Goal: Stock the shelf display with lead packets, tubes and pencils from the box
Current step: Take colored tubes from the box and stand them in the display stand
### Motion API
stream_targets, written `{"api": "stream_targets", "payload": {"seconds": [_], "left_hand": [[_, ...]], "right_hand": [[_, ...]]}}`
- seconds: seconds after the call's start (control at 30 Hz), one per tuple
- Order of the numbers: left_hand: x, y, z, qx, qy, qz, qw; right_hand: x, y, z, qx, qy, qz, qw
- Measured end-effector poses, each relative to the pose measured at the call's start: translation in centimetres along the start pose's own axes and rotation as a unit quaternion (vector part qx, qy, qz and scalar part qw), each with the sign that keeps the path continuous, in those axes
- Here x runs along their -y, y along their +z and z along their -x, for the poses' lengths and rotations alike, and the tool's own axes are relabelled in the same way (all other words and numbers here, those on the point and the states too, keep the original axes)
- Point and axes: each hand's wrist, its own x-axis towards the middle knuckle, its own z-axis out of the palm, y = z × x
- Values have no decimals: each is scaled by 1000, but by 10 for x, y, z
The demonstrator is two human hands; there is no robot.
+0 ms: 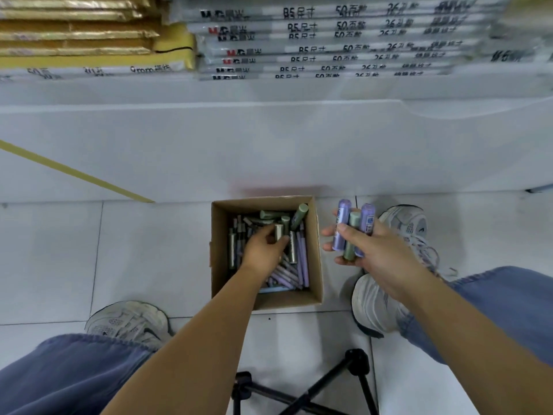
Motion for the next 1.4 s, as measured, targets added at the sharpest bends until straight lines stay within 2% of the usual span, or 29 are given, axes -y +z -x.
{"api": "stream_targets", "payload": {"seconds": [0.2,0.4,0.63,0.9,1.0,1.23,1.33,1.4], "left_hand": [[3,10,1,-21,13,-32,999],[0,12,-8,11,-12,-42,999],[0,8,-17,45,-18,-158,986],[-2,18,-15,64,-51,-133,988],[-5,18,-10,72,-47,-104,991],[-16,-16,21,108,-42,44,992],[-30,-33,42,139,-44,169,975],[-44,-45,58,188,-28,237,953]], "right_hand": [[0,-2,2,-4,1,-5,1000],[1,-4,5,-6,-2,-19,1000],[1,-1,7,-13,4,-10,1000],[7,5,9,-9,3,0,1000],[12,8,11,-6,-2,-5,1000],[18,18,19,-8,-13,-5,1000],[21,29,27,4,-26,15,1000],[26,40,34,22,-40,47,998]]}}
